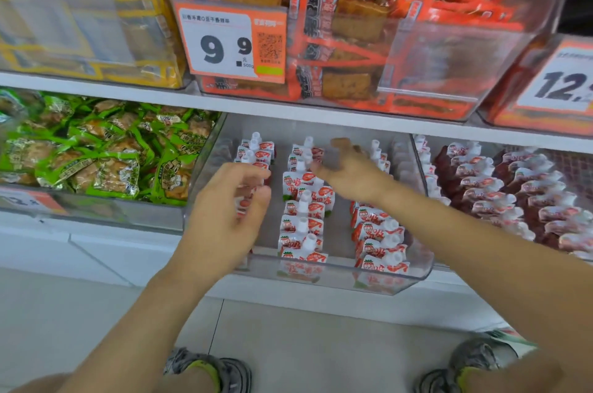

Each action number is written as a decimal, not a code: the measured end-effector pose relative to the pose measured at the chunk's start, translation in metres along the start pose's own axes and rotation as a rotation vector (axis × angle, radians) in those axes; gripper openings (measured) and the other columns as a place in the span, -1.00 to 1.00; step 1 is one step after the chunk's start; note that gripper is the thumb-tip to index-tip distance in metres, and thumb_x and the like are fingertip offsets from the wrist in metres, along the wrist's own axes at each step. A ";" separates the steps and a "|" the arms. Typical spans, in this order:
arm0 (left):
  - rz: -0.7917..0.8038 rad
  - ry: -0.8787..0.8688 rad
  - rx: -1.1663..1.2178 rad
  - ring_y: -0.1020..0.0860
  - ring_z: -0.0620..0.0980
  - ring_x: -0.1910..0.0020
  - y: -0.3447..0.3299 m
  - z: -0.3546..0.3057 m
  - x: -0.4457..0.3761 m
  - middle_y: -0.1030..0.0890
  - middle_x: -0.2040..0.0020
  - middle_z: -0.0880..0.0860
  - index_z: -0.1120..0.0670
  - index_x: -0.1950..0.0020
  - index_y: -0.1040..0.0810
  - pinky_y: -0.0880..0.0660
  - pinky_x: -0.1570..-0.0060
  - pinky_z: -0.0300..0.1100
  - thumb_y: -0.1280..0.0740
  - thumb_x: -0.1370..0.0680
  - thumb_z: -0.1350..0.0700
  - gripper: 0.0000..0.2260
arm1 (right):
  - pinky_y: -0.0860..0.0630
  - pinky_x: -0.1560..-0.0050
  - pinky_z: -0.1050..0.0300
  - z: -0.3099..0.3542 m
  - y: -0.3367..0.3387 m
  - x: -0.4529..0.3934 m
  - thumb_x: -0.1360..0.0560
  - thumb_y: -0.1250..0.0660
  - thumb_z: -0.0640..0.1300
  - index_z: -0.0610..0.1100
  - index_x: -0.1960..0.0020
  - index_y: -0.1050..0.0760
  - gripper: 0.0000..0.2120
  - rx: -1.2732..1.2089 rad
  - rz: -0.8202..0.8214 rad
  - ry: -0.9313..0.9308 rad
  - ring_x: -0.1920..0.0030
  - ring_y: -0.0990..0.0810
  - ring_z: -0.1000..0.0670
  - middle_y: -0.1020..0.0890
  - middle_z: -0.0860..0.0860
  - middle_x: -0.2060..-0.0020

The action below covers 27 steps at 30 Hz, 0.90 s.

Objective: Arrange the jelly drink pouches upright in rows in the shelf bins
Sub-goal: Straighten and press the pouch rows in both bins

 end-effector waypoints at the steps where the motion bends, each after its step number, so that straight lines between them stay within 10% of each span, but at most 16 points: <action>1: 0.053 0.123 0.087 -0.53 -0.15 -0.08 -0.019 0.006 -0.008 -0.56 -0.15 -0.06 0.04 -0.23 -0.51 -0.46 -0.06 -0.27 -0.29 -0.59 0.07 -0.78 | -0.43 -0.31 -0.02 -0.008 -0.012 0.009 -0.57 -0.24 0.20 -0.11 -0.41 -0.28 -0.45 -0.104 0.028 -0.046 -0.26 -0.49 -0.05 -0.49 -0.06 -0.26; 5: 0.546 0.520 0.051 -0.54 0.07 -0.08 -0.107 0.036 -0.004 -0.58 -0.10 0.11 0.02 -0.15 -0.54 -0.42 -0.08 -0.10 -0.15 -0.64 -0.06 -0.74 | -0.26 -0.37 0.09 -0.022 -0.055 0.044 -0.66 -0.12 0.11 -0.12 -0.51 -0.23 -0.49 -0.506 0.128 -0.237 -0.42 -0.34 -0.04 -0.37 0.02 -0.43; 9: 0.631 0.636 0.317 -0.44 -0.04 -0.28 -0.127 0.036 0.005 -0.50 -0.31 -0.04 0.07 -0.39 -0.45 -0.32 -0.29 -0.13 -0.16 -0.65 -0.05 -0.63 | -0.26 -0.25 0.14 -0.032 -0.073 0.051 -0.67 -0.10 0.08 -0.03 -0.49 -0.26 -0.57 -0.687 0.150 -0.281 -0.27 -0.36 0.06 -0.41 0.03 -0.41; 17: 0.239 0.629 0.206 -0.31 0.11 -0.45 -0.135 0.063 -0.061 -0.33 -0.49 0.12 0.02 -0.54 -0.16 -0.18 -0.41 -0.06 0.03 -0.65 -0.19 -0.49 | -0.18 -0.44 0.10 -0.047 -0.041 -0.002 -0.69 -0.03 0.00 0.00 -0.59 -0.06 -0.51 -0.806 -0.161 -0.342 -0.49 -0.28 -0.08 -0.27 -0.01 -0.52; 27: 0.164 0.802 0.655 -0.60 0.11 -0.04 -0.171 0.103 -0.082 -0.64 -0.06 0.19 0.14 -0.09 -0.58 -0.50 -0.13 -0.09 0.06 -0.69 -0.08 -0.51 | -0.39 -0.36 0.03 -0.049 -0.071 -0.035 -0.67 0.01 0.13 0.05 -0.50 -0.21 -0.57 -0.834 -0.160 -0.343 -0.30 -0.52 -0.11 -0.53 -0.06 -0.31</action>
Point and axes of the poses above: each hand's wrist, its own x-axis away from the middle knuckle, its own y-axis out of the back of the hand, z = x × y, the point moved 10 cm from there along -x, towards the middle knuckle
